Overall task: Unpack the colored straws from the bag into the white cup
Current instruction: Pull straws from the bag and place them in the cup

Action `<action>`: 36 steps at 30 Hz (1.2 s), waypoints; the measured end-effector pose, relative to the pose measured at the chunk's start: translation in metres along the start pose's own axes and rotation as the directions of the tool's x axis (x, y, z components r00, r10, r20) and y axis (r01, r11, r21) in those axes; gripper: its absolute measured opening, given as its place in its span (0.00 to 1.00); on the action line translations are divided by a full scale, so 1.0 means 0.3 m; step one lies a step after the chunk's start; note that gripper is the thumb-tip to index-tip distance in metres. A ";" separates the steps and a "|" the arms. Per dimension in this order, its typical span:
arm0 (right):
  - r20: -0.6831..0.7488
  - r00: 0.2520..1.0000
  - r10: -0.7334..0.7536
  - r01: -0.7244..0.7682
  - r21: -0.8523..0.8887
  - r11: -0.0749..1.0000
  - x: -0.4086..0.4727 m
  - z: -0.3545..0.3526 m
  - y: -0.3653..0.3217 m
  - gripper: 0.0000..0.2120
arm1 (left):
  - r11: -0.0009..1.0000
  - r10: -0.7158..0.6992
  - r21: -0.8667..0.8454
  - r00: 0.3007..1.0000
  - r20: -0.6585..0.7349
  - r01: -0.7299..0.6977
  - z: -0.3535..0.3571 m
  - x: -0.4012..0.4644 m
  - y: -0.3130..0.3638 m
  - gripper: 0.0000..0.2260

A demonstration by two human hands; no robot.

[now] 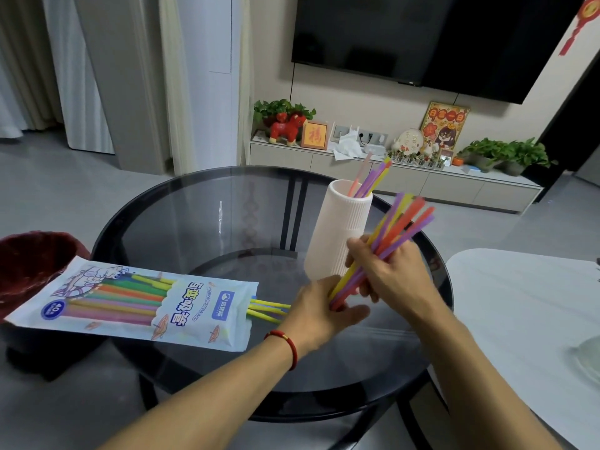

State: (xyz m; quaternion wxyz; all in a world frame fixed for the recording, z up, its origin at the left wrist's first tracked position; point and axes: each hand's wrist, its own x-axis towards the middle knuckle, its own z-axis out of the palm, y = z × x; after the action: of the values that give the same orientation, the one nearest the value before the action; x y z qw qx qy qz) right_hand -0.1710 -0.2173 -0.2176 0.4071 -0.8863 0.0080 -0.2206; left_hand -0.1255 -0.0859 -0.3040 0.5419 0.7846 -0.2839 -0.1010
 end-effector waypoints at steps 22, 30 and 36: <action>-0.583 0.806 0.097 0.077 0.266 0.961 0.255 -0.198 -0.146 0.15 | 0.980 0.132 0.188 0.916 -0.378 -0.063 -0.195 -0.058 -0.024 0.24; -0.328 0.931 0.160 -0.177 -0.022 0.984 0.364 -0.140 -0.192 0.19 | 0.977 0.116 0.207 0.933 -0.340 -0.045 -0.223 -0.062 -0.021 0.23; -0.512 0.859 -0.031 -0.035 -0.119 0.992 0.332 -0.138 -0.189 0.24 | 0.964 0.088 0.264 0.961 -0.264 -0.016 -0.270 -0.072 -0.038 0.23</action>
State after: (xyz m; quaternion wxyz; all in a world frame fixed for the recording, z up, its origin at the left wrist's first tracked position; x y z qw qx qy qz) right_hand -0.1070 -0.2285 -0.1145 0.3348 -0.8192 0.1305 -0.4469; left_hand -0.1016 -0.0070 -0.2857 0.4710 0.8473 -0.2380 0.0605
